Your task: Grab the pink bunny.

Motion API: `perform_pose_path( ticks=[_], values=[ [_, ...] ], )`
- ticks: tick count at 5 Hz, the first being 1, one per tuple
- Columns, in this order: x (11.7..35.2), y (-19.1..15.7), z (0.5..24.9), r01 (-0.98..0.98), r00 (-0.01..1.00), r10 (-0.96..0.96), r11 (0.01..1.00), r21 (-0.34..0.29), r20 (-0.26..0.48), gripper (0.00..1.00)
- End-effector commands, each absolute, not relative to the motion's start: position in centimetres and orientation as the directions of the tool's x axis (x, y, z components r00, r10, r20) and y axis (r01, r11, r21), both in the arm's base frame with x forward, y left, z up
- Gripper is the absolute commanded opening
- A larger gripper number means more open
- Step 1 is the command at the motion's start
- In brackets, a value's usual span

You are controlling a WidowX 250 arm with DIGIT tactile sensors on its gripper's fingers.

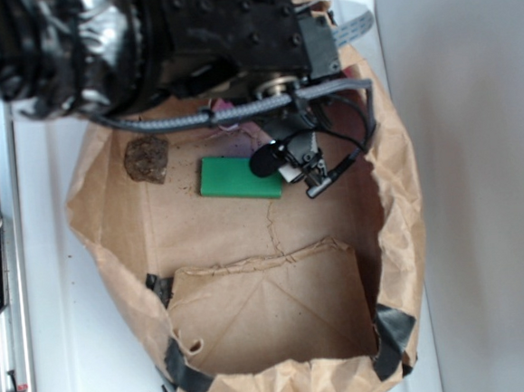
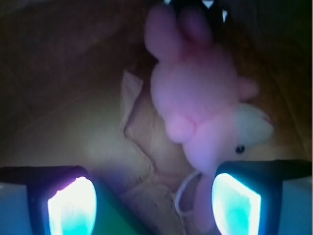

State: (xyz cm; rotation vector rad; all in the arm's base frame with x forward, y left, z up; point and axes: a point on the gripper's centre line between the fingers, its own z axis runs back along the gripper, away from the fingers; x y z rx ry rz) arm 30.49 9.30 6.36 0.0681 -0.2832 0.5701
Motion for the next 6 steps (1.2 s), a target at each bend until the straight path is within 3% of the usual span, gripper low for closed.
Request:
perform_pose_path(
  ticks=[1, 4, 6],
  values=[
    [32.4, 11.1, 7.3, -0.569, 0.759, 0.514, 0.822, 0.023, 0.4, 1.0],
    [32.6, 13.3, 7.1, -0.651, 0.682, 0.523, 0.753, 0.098, 0.511, 1.0],
    [33.2, 13.8, 5.7, -0.686, 0.655, 0.504, 0.709, 0.163, 0.563, 1.0]
  ],
)
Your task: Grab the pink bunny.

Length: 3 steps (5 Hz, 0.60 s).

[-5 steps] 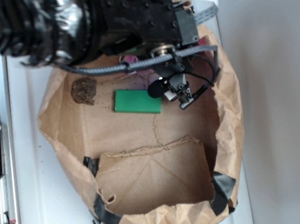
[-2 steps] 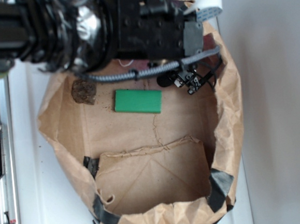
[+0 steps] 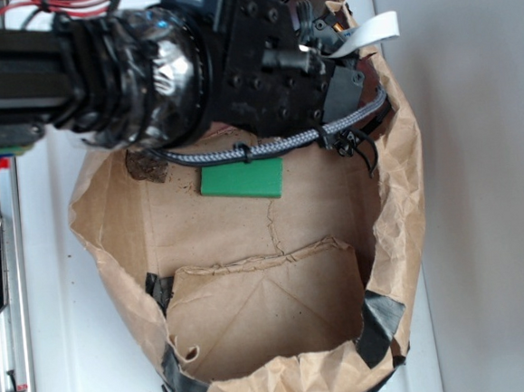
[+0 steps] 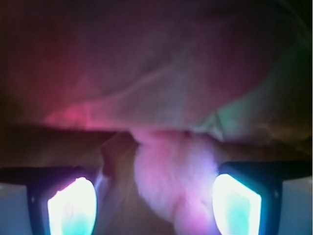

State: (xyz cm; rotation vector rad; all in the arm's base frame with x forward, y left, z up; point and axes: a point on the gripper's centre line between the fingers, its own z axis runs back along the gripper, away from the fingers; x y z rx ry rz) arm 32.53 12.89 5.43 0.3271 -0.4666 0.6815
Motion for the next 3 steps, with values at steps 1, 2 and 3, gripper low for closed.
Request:
perform_pose_path(
  ticks=[1, 2, 3],
  values=[
    [33.0, 13.3, 4.9, -0.68, 0.662, 0.493, 0.713, 0.174, 0.565, 0.0],
    [31.6, 13.0, 5.1, -0.66, 0.671, 0.47, 0.731, 0.173, 0.573, 0.0],
    [30.6, 12.6, 5.4, -0.648, 0.678, 0.464, 0.743, 0.167, 0.57, 0.0]
  ],
)
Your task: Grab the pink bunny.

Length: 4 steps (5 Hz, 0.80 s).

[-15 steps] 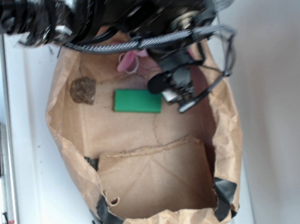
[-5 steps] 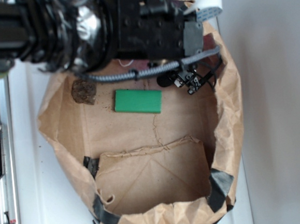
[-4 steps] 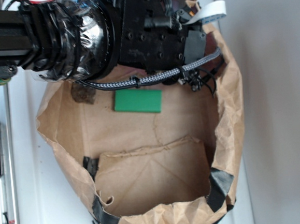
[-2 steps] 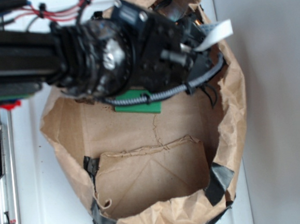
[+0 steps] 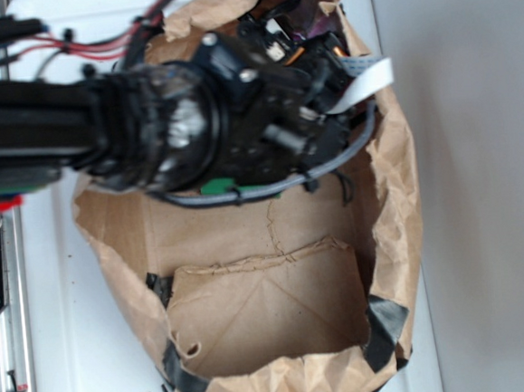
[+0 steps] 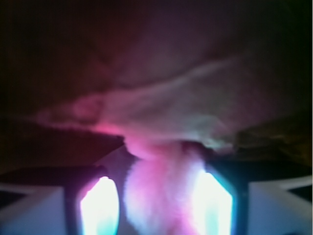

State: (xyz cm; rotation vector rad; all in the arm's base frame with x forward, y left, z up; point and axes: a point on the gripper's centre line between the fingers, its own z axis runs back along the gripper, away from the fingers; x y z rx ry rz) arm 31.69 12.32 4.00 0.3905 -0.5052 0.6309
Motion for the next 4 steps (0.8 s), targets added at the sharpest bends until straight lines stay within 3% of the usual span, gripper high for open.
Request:
perform_pose_path(
  ticks=[1, 3, 4],
  values=[
    [31.6, 12.8, 5.3, -0.64, 0.683, 0.455, 0.75, 0.168, 0.572, 0.0],
    [30.0, 12.0, 6.4, -0.61, 0.711, 0.453, 0.778, 0.151, 0.537, 0.0],
    [27.7, 9.9, 9.5, -0.552, 0.764, 0.465, 0.83, 0.079, 0.448, 0.0]
  ],
)
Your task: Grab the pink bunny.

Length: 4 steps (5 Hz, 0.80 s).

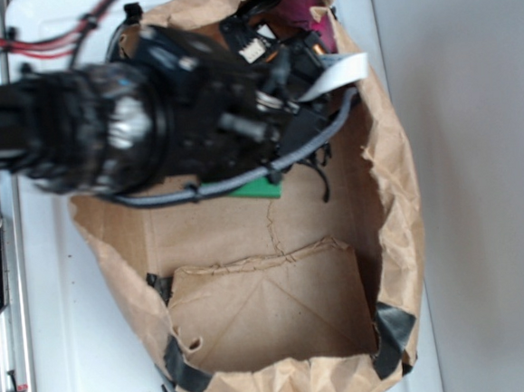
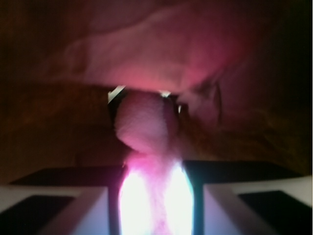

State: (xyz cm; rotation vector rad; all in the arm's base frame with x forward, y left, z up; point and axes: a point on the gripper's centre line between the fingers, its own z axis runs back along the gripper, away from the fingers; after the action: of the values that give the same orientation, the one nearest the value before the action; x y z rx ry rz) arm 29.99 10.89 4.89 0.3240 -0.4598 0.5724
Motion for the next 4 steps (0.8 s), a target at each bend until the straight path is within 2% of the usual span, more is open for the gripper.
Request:
perform_pose_path(
  ticks=[1, 2, 3, 4],
  values=[
    [26.5, 7.8, 13.2, -0.511, 0.792, 0.47, 0.86, 0.001, 0.39, 0.0],
    [26.4, 6.3, 15.7, -0.481, 0.816, 0.463, 0.876, -0.038, 0.346, 0.0],
    [26.8, 5.5, 17.1, -0.436, 0.847, 0.436, 0.897, -0.072, 0.304, 0.0],
    [27.6, 4.3, 17.5, -0.352, 0.897, 0.36, 0.933, -0.079, 0.255, 0.0]
  ],
)
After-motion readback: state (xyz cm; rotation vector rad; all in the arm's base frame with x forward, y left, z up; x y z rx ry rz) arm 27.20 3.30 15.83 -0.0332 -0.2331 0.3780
